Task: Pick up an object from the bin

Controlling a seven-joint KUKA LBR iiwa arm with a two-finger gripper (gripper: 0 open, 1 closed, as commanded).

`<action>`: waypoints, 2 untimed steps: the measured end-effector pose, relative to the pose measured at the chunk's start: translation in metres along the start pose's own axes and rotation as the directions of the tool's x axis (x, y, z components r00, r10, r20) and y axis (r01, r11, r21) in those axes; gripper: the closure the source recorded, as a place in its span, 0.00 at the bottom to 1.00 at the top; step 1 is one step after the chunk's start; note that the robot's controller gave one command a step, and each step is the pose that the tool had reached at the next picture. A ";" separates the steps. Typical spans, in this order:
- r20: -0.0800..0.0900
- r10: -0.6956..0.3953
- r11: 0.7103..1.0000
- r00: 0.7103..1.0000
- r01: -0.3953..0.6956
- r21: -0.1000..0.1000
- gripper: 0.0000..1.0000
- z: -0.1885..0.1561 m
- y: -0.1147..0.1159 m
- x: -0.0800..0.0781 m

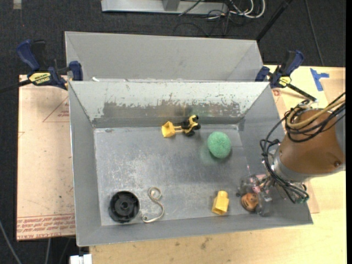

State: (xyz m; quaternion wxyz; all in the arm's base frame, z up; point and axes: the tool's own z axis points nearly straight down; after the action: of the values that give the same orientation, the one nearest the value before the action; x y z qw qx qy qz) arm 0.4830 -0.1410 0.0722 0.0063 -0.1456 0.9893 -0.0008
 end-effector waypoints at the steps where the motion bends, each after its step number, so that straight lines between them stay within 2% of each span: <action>1: -0.014 -0.010 1.000 1.000 0.010 -0.007 1.00 -0.060 0.010 -0.015; 2: -0.006 -0.033 0.999 0.999 0.033 -0.001 1.00 -0.091 0.012 -0.018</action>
Offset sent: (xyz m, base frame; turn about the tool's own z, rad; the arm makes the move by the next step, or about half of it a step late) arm 0.0108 0.0161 0.0889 -0.0343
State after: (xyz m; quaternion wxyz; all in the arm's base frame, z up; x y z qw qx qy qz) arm 0.4957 -0.1243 0.1629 0.0034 -0.1618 0.9868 -0.0007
